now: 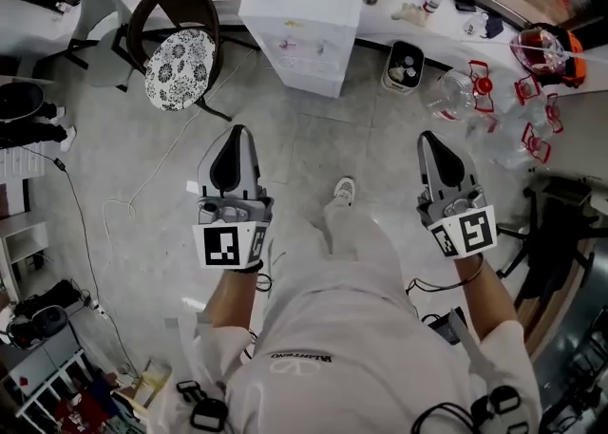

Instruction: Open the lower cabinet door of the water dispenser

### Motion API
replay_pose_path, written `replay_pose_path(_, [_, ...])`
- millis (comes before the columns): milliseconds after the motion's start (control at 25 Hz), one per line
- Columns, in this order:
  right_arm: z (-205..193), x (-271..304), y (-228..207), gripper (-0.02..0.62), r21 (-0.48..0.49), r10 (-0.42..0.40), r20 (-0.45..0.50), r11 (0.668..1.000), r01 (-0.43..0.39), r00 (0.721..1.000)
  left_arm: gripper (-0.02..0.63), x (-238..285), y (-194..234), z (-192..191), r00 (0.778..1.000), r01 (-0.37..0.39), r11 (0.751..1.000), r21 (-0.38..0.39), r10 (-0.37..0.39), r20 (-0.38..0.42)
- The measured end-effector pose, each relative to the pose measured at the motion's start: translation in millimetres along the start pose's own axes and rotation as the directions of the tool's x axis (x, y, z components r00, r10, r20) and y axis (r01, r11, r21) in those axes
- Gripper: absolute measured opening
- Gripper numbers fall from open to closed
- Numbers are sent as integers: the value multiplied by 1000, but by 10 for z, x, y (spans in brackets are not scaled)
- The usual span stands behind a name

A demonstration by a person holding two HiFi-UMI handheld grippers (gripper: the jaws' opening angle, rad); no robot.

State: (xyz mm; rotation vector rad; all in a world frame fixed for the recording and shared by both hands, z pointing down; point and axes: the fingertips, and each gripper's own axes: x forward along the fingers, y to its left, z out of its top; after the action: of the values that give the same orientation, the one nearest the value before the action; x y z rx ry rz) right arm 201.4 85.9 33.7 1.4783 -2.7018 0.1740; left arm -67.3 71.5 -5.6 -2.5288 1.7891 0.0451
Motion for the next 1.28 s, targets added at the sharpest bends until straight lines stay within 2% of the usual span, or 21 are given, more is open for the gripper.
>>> replay_pose_path(240, [-506,397,-180,15,15,24,-10,1000,-24,1000,5,297,-58,-544,999,18,1000,-4,-18,-31])
replay_pose_path(440, [-1238,788,-217,15,26,42,-12,999,-41,999,5,577,-32,-1268,997,67,998,-3,-67,-28])
replay_pose_path(600, [-2047,1144,-291,15,37,43,0,998,-43,999,5,828,-30,-2102,993,116,993,-13,-116,-16])
replay_pose_path(1000, [-4362,2126,-516,15,30,69,25,997,-70,997,5,1387,-111,-4579,967,256,967,-10,-256,6])
replay_pose_path(1280, [-5435,2641,-712,15,11,74,50,997,-74,996,5,1671,-128,-5770,950,310,951,12,-311,21])
